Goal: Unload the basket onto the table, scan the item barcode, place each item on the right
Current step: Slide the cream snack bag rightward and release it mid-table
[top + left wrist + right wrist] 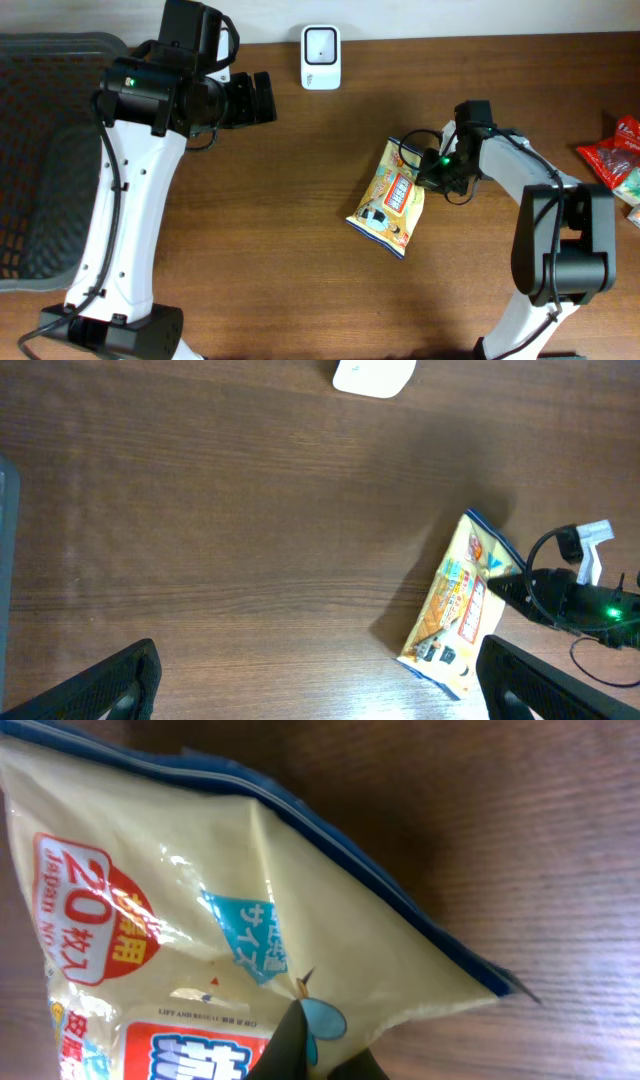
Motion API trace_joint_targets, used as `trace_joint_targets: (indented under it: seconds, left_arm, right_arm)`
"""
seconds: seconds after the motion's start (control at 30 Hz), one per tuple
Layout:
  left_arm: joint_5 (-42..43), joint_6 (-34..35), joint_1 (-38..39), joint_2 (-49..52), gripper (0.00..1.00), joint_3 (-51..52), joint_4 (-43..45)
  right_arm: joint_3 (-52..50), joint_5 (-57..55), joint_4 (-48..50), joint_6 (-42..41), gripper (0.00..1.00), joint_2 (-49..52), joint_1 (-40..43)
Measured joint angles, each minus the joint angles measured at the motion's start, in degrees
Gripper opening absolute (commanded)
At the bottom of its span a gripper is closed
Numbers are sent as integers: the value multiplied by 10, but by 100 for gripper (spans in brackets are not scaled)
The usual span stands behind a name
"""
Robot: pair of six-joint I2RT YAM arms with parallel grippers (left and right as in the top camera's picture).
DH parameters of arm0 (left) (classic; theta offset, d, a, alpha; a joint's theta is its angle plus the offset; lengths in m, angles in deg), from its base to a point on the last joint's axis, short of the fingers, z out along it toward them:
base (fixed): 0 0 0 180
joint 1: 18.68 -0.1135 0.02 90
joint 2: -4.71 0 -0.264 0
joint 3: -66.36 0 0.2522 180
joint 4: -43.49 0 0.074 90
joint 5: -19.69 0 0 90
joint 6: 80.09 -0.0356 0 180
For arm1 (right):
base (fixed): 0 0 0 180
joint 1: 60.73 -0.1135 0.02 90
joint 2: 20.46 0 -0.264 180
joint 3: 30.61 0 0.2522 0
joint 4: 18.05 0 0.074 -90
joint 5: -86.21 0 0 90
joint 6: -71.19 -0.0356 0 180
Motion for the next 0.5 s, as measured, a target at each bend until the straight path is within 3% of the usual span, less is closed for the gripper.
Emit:
trace_joint_targets:
  seconds: [0.07, 0.27, 0.37, 0.5]
  left_arm:
    - [0, 0, 0, 0, 99, 0, 1]
    - [0, 0, 0, 0, 99, 0, 0]
    - [0, 0, 0, 0, 99, 0, 0]
    - [0, 0, 0, 0, 99, 0, 0]
  right_arm:
    - [28, -49, -60, -9, 4, -2, -1]
    - [210, -436, -275, -85, 4, -92, -52]
    - [217, -555, -287, -124, 4, -107, -108]
    - [217, -590, -243, -148, 4, -57, -191]
